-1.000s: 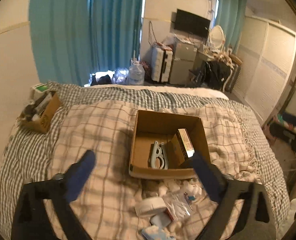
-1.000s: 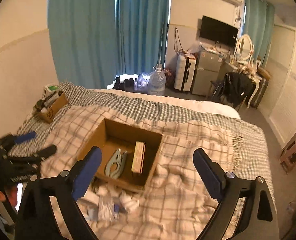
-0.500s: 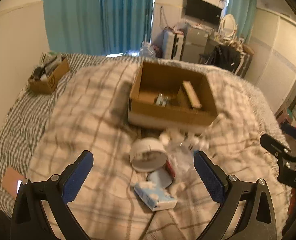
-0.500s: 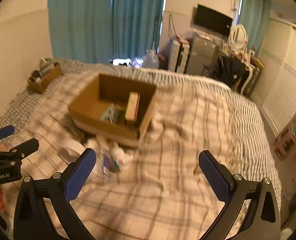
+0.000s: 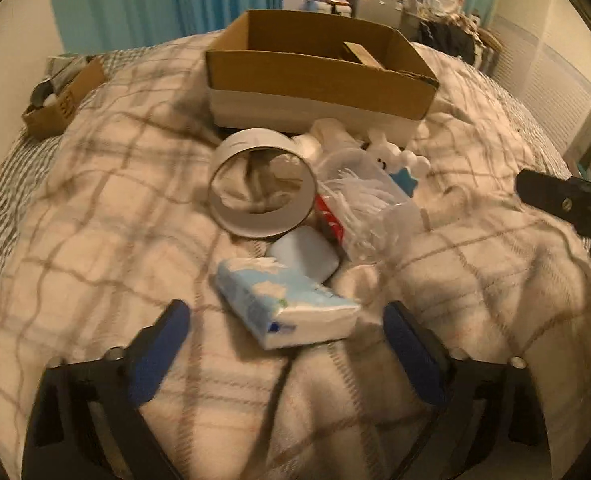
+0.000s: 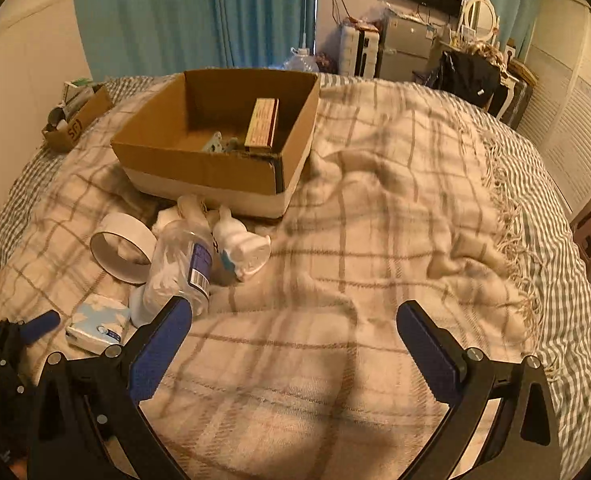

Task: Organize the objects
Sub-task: 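Grasp the blue-and-white tissue pack with the left gripper while the right gripper grasps the floss jar, then lower the tissue pack and floss jar into the cardboard box and release both, then grasp the white tape roll with the left gripper while the right gripper grasps the rabbit figurine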

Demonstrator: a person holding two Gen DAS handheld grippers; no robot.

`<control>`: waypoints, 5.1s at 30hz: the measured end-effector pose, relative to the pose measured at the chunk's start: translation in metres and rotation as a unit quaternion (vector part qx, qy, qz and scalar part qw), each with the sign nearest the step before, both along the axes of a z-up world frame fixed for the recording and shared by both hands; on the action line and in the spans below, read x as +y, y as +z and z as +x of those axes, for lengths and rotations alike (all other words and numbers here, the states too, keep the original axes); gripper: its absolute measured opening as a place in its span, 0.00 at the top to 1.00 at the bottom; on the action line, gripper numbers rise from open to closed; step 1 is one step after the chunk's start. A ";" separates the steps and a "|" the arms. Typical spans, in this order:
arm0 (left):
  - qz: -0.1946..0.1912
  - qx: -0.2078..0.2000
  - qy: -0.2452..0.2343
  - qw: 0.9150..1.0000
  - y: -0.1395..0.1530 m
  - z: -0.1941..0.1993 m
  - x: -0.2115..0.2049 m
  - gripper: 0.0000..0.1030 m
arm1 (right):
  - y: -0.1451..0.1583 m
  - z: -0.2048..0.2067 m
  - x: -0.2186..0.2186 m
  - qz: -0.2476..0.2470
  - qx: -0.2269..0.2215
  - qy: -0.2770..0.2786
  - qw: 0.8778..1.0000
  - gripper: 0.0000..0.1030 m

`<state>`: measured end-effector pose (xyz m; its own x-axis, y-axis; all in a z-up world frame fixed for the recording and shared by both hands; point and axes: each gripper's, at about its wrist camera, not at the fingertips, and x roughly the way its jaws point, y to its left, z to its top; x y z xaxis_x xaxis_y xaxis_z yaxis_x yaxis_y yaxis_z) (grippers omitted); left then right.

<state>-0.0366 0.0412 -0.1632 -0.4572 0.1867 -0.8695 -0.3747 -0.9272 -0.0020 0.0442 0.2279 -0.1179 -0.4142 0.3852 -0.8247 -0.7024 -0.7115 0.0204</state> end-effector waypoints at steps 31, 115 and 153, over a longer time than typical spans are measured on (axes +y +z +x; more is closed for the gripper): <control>0.090 -0.008 0.046 0.995 0.041 -0.059 -0.098 0.37 | -0.066 -0.123 -0.016 -0.122 -0.085 0.093 0.984 0.26; 0.143 0.111 -0.001 0.983 0.170 -0.081 -0.039 0.00 | 0.165 -0.019 0.030 0.061 0.122 0.017 0.990 0.18; 0.018 -0.016 0.023 0.999 -0.020 -0.098 -0.009 0.47 | -0.079 -0.104 0.054 -0.094 -0.052 0.052 0.993 0.36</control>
